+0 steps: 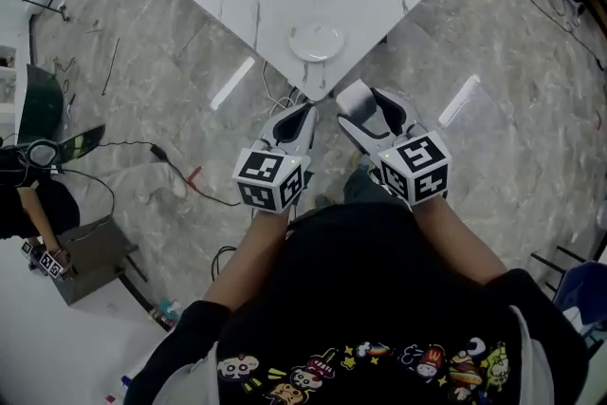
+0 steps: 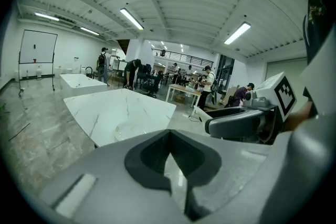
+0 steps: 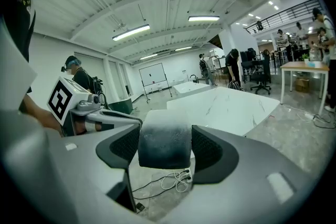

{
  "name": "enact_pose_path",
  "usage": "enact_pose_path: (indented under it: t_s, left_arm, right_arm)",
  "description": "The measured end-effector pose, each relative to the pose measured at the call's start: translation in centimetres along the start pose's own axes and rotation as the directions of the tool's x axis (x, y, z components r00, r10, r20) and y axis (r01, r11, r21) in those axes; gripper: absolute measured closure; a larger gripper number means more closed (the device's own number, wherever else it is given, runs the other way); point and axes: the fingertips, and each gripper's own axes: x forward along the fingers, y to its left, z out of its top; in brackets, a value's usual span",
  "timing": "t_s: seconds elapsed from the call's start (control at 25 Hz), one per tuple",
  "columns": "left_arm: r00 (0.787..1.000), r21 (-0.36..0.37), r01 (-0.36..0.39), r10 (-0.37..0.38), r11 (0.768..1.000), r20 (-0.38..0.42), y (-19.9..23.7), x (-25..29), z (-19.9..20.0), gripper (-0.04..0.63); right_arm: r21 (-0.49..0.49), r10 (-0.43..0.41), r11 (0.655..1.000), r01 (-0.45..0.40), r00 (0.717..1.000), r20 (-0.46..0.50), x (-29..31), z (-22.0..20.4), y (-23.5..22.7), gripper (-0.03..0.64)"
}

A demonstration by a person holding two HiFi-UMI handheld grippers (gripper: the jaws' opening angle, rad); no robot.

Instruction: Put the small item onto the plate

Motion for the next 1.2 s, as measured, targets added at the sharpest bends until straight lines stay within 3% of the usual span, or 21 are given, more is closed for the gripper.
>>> enact_pose_path:
  t_s: [0.24,0.48,1.2]
  left_arm:
    - [0.999,-0.017,-0.035,0.035,0.999,-0.029,0.8,4.8,0.7,0.595]
    - [0.997,-0.026,-0.070,0.069,0.997,-0.040,3.5,7.5,1.1,0.595]
    - [0.994,-0.068,-0.044,0.036,0.997,-0.105,16.5,15.5,-0.7,0.595]
  right_arm:
    - [0.002,0.028,1.000,-0.028,0.999,-0.021,2.3,0.4,-5.3,0.282]
    - [0.005,0.031,1.000,-0.031,0.998,-0.053,5.3,0.6,-6.9,0.282]
    - [-0.032,-0.092,0.996,0.087,0.975,-0.204,21.6,-1.3,-11.1,0.282]
